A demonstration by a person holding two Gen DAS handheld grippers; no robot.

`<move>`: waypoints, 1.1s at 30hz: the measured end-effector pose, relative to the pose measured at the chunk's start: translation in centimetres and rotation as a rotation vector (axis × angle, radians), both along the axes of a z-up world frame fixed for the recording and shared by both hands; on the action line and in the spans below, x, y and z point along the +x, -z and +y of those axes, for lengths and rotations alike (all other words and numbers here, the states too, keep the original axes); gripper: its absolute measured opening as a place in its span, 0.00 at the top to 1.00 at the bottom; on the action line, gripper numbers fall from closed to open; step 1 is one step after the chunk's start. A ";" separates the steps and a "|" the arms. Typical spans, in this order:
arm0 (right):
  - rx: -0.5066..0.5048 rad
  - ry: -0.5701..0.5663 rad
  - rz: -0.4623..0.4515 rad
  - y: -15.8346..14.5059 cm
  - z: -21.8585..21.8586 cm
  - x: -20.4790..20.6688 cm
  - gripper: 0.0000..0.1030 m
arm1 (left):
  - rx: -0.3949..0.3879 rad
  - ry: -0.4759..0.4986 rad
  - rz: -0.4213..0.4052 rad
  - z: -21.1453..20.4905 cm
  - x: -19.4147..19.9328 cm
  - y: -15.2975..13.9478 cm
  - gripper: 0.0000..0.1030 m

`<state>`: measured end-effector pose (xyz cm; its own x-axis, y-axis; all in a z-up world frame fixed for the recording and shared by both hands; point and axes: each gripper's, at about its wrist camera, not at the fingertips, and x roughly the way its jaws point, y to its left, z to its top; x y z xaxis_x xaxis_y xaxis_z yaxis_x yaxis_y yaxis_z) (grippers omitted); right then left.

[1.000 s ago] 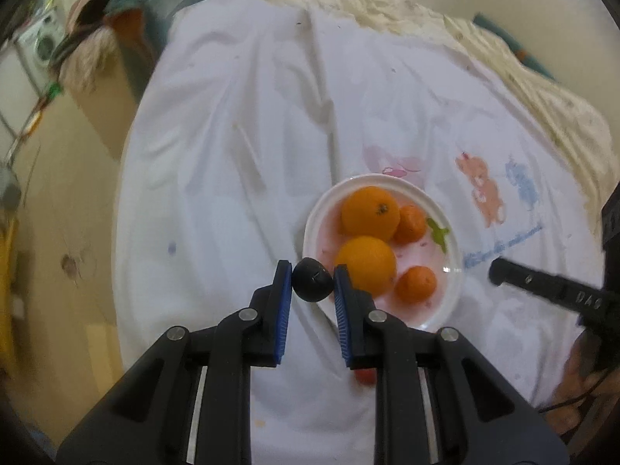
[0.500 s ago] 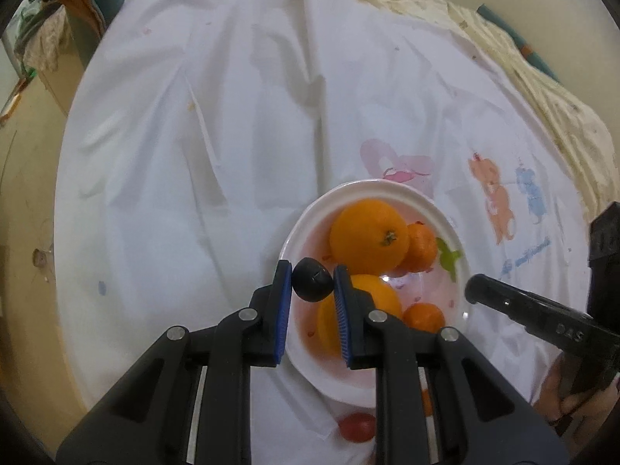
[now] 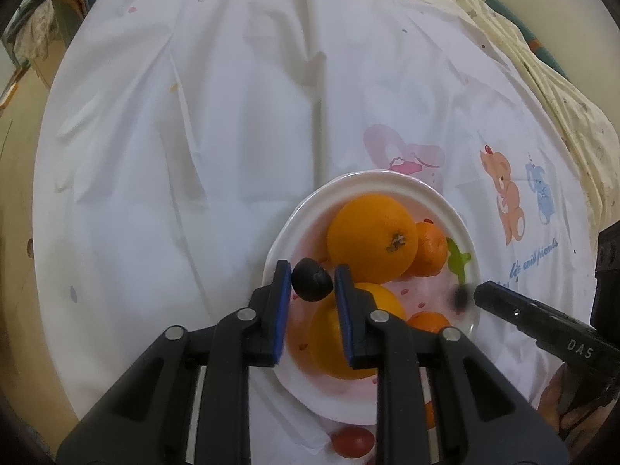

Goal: Organize fruits
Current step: 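Carry both plums over the plate and open both tools to drop them, then grasp the tangerine beside the plate with the right tool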

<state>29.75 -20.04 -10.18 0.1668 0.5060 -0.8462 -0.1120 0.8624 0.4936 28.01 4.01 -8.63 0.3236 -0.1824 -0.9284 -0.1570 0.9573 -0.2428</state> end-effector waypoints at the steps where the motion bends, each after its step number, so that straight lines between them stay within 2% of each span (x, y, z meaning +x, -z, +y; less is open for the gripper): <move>1: 0.007 -0.003 -0.001 -0.1 0.0 0.0 0.73 | -0.004 -0.005 0.001 0.1 0.0 0.0 0.60; 6: -0.014 -0.017 -0.015 -0.4 0.2 -0.1 0.73 | 0.021 -0.010 -0.024 0.2 -0.3 -0.6 0.46; 13: -0.033 0.001 -0.039 -1.2 -0.6 -0.5 0.71 | 0.044 -0.021 -0.035 0.5 -1.2 -1.4 0.46; 15: -0.034 0.008 -0.049 -1.6 -0.9 -0.8 0.65 | 0.049 -0.018 -0.044 0.3 -1.5 -1.7 0.46; 17: -0.034 0.021 -0.068 -2.2 -1.3 -1.1 0.43 | 0.069 -0.016 -0.055 0.1 -2.0 -2.1 0.46; 18: -0.031 0.033 -0.081 -2.6 -1.5 -1.4 0.40 | 0.078 -0.012 -0.065 0.0 -2.3 -2.4 0.46; 20: -0.032 0.038 -0.092 -3.2 -1.7 -1.9 0.40 | 0.092 -0.007 -0.076 -0.2 -2.9 -2.9 0.40; 22: -0.032 0.038 -0.102 -3.7 -1.9 -2.4 0.40 | 0.107 -0.008 -0.096 -0.4 -3.6 -3.6 0.28; 28: -0.030 0.042 -0.129 -5.3 -2.9 -4.3 0.38 | 0.120 0.017 -0.142 -1.2 -6.5 -5.5 0.26; 33: -0.004 0.076 -0.108 -5.4 -4.6 -6.5 0.38 | 0.109 -0.001 -0.138 -0.9 -9.8 -6.0 0.26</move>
<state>23.20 -24.62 -4.80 0.2943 0.4855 -0.8232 -0.0988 0.8722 0.4791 18.26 3.13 -2.64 0.4494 -0.0824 -0.8895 -0.1303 0.9790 -0.1566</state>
